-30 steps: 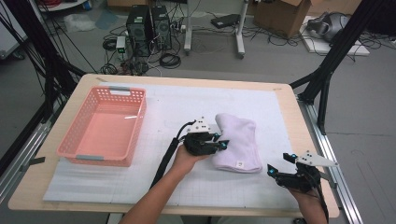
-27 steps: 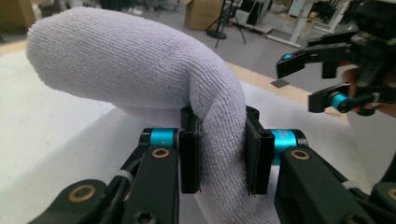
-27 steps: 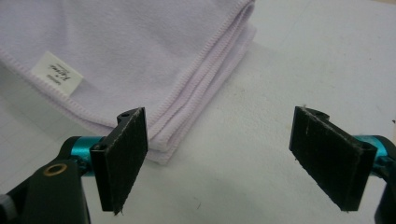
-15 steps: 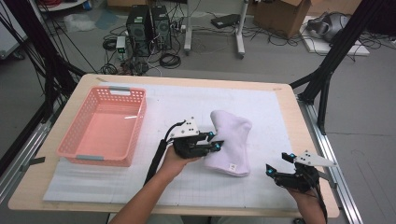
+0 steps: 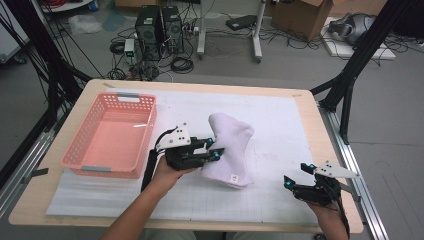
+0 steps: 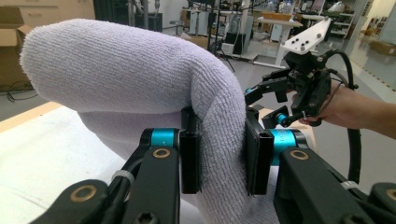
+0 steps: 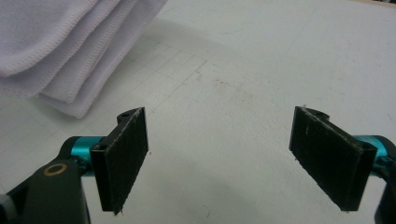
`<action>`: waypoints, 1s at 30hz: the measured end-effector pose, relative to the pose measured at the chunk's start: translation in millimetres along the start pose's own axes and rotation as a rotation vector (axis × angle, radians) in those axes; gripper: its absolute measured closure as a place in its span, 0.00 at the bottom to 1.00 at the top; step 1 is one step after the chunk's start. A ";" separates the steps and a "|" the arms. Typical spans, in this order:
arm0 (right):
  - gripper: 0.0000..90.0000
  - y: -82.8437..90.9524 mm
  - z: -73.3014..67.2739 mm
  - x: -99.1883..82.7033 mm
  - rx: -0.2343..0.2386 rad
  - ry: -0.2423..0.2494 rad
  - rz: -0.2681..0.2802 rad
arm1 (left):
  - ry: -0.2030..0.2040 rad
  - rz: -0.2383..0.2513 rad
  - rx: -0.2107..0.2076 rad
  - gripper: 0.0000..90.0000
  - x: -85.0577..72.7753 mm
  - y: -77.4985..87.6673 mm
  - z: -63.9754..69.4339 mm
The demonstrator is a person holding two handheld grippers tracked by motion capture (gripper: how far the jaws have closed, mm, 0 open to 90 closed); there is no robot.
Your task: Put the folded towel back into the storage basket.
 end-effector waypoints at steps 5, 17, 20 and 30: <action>0.21 -0.4 -1.1 1.1 0.002 -0.001 0.003 | 0.003 0.023 0.021 0.80 5.1 14.5 -3.0; 0.20 -1.5 -2.0 2.1 0.004 -0.005 0.005 | 0.010 0.066 0.085 0.80 13.4 49.9 -16.5; 0.20 -1.4 -2.4 2.5 0.003 -0.004 0.003 | 0.014 0.076 0.113 0.80 14.6 63.4 -23.3; 0.20 -2.8 -4.0 4.8 0.006 -0.001 0.008 | 0.024 0.098 0.158 0.80 20.1 93.9 -37.7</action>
Point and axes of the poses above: each handheld gripper's, and its own axes: y roughly backward along the jaws, x roughly out of its top, z roughly to its right, the point moved 10 cm from there along -y, roughly forward along the jaws, and after that the axes turned 6 degrees about -z, right-handed, at the moved point
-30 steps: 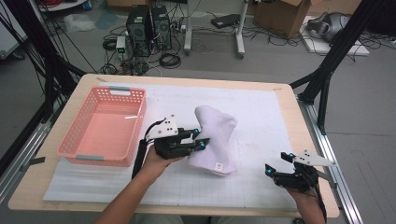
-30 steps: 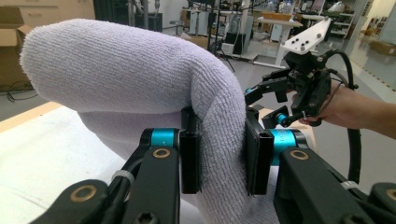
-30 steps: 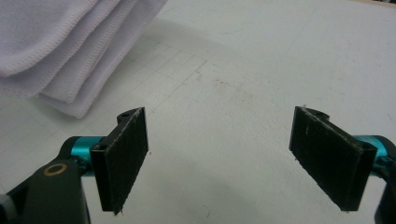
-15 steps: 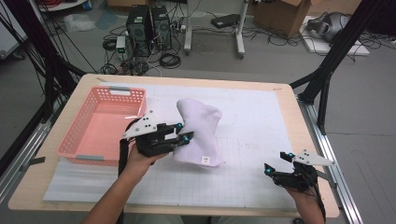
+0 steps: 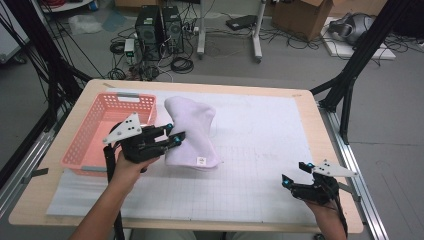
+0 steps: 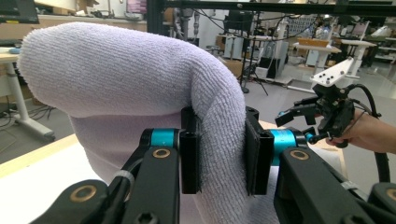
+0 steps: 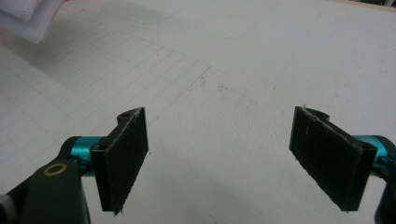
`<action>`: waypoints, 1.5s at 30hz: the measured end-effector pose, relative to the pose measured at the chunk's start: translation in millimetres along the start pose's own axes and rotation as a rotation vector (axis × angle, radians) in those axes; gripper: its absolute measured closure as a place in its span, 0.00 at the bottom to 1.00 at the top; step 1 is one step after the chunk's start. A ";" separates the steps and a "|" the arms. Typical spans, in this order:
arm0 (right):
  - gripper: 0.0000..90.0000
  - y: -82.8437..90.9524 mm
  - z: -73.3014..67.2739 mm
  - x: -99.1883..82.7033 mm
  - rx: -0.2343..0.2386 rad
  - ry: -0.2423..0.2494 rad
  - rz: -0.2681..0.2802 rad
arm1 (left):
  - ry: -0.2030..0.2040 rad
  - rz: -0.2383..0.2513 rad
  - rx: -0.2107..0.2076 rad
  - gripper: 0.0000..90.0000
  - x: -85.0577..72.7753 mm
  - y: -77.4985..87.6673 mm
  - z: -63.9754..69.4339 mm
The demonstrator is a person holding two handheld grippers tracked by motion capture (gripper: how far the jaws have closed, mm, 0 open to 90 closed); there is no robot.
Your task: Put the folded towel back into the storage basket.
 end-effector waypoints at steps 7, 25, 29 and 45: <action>0.20 -1.0 -0.6 0.6 0.001 0.001 -0.004 | -0.002 0.017 0.013 0.80 7.9 18.7 -9.6; 0.20 -2.5 -1.6 2.7 -0.001 0.003 0.000 | 0.010 0.074 0.084 0.80 20.8 70.1 -29.3; 0.21 -3.6 -1.7 2.4 -0.001 0.007 -0.005 | 0.016 0.079 0.107 0.80 20.7 83.7 -36.7; 0.20 -6.2 -3.0 3.9 0.000 0.005 -0.006 | 0.042 0.110 0.178 0.80 28.0 127.7 -68.1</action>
Point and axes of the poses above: each handheld gripper's, and its own axes: y roughly backward along the jaws, x roughly out of its top, z roughly to its right, the point moved 10 cm from there along -y, roughly forward along the jaws, and after that the axes turned 6 degrees about -z, right-handed, at the moved point
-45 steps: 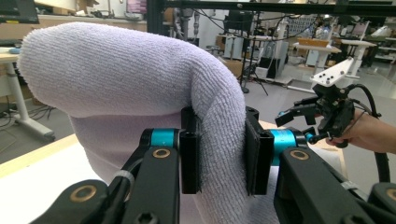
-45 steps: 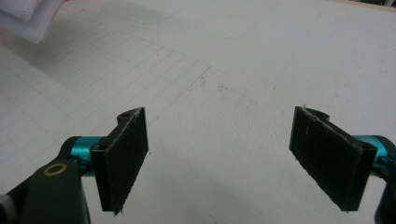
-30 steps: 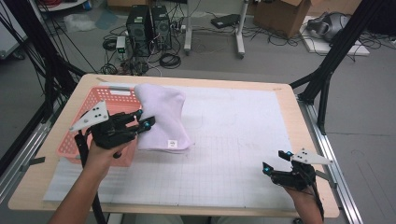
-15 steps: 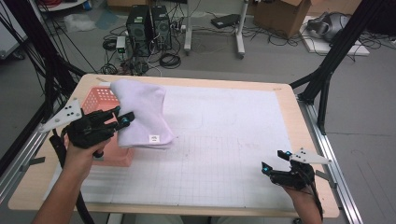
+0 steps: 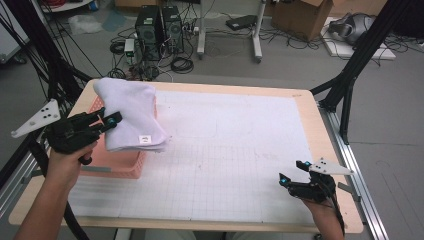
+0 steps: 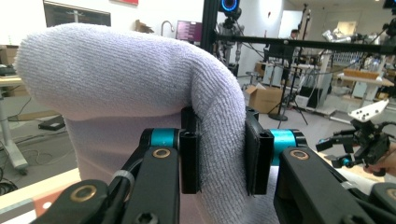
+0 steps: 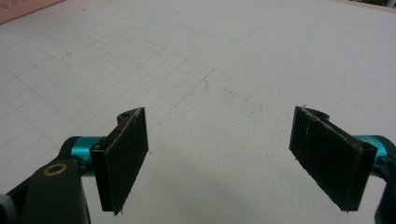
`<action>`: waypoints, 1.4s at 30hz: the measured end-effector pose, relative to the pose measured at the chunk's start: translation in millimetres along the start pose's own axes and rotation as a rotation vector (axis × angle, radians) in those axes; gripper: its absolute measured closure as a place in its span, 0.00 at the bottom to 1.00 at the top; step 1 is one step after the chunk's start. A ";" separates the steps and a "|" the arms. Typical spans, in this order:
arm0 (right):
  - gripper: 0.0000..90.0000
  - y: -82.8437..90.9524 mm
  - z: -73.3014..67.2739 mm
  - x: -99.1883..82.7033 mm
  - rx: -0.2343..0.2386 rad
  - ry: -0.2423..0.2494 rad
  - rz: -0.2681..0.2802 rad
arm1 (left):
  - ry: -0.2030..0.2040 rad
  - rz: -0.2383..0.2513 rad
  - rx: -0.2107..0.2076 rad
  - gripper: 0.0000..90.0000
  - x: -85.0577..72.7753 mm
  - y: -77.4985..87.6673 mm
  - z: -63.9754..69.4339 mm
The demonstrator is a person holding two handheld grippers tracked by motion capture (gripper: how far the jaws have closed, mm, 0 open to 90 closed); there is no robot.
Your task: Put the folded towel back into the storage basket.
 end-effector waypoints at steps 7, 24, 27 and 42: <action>0.20 -0.7 -0.2 0.0 0.001 0.003 -0.005 | -0.006 0.005 0.023 0.80 4.6 14.4 -10.5; 0.20 -2.5 -0.5 2.1 -0.004 0.006 -0.001 | 0.006 0.003 0.070 0.80 -0.7 48.3 -43.7; 0.21 -2.6 -0.3 2.1 -0.006 0.006 -0.001 | 0.015 0.008 0.080 0.80 -2.5 54.8 -50.0; 0.20 -5.6 -2.1 1.8 -0.009 0.008 -0.009 | 0.037 0.007 0.116 0.80 -16.0 73.1 -75.3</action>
Point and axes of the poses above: each handheld gripper's, and its own axes: y roughly backward along the jaws, x roughly out of its top, z roughly to its right, the point moved 10 cm from there along -y, roughly forward along the jaws, and after that the axes turned 6 degrees about -z, right-handed, at the moved point
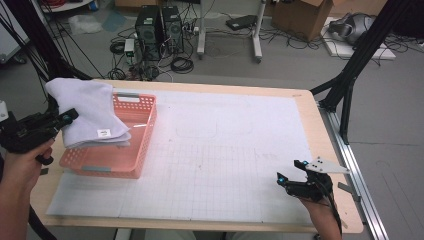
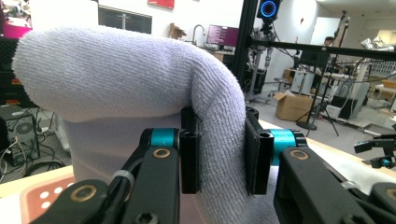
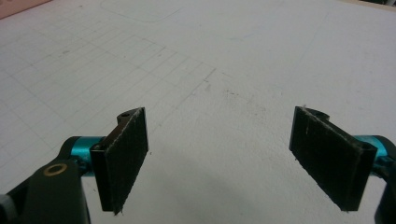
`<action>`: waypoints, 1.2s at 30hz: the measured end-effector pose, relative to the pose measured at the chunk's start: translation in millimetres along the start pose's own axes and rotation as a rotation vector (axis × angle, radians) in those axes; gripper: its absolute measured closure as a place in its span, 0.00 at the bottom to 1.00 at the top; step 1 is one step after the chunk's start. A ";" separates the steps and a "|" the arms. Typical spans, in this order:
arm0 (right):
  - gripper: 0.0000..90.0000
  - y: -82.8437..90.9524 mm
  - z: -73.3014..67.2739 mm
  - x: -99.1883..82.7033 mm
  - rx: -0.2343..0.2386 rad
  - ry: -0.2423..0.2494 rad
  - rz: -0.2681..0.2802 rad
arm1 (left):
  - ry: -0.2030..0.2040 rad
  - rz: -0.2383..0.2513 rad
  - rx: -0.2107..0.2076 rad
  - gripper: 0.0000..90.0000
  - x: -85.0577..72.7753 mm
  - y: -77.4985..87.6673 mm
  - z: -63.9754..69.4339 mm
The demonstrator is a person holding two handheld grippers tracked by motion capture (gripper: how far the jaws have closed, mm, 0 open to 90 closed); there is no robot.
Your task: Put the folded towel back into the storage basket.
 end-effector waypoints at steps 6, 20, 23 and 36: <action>0.20 -0.9 0.9 -1.0 -0.003 -0.001 -0.005 | 0.017 0.009 -0.008 0.80 -12.1 0.5 -10.1; 0.20 -4.4 -0.1 -3.3 -0.007 -0.002 -0.022 | 0.039 -0.034 0.001 0.80 -45.9 -7.3 -27.6; 0.20 -5.0 -0.7 -3.3 -0.007 0.002 -0.024 | 0.039 -0.045 -0.001 0.80 -49.0 -12.7 -28.7; 0.20 -5.1 0.7 -5.0 -0.010 0.004 -0.028 | 0.045 -0.087 -0.036 0.80 -59.1 -41.0 -25.6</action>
Point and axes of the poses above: each handheld gripper's, and its own axes: y roughly backward along the jaws, x roughly out of its top, z roughly to its right, the point moved 10 cm from there along -y, roughly forward along the jaws, and after that the axes turned 6 degrees about -z, right-handed, at the moved point
